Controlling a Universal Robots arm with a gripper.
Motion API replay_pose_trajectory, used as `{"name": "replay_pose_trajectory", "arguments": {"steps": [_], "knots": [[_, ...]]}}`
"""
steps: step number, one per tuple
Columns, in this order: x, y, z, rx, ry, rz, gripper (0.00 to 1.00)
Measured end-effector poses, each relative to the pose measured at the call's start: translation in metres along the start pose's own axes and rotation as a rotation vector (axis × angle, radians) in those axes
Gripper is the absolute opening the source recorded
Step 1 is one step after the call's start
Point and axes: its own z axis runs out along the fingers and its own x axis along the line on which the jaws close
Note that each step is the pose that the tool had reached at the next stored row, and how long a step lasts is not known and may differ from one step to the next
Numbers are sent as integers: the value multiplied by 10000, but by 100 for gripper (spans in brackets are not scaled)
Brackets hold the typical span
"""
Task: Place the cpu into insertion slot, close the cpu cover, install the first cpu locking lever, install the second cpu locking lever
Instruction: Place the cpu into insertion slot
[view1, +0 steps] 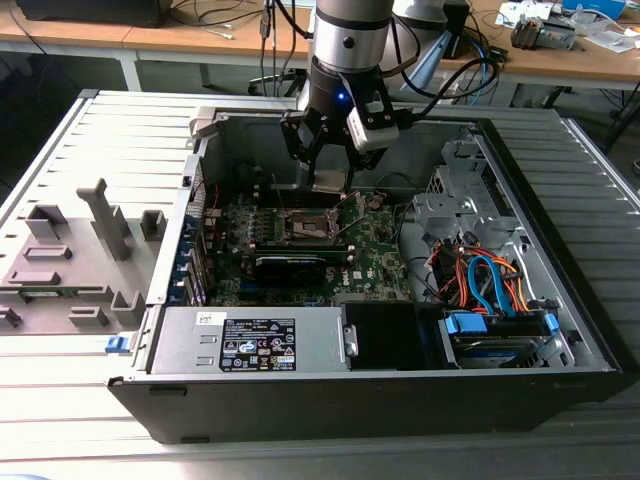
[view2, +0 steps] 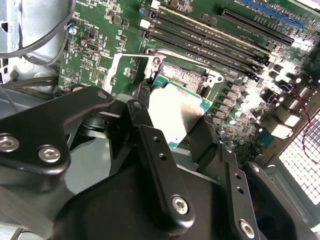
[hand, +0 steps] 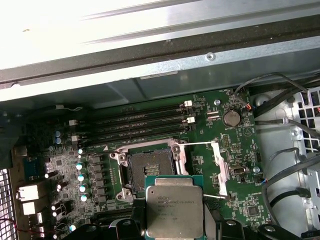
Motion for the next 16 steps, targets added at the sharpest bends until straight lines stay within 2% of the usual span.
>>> {"name": "replay_pose_trajectory", "arguments": {"steps": [16], "knots": [[0, 0, 6, -2, 1, 120, 55]]}}
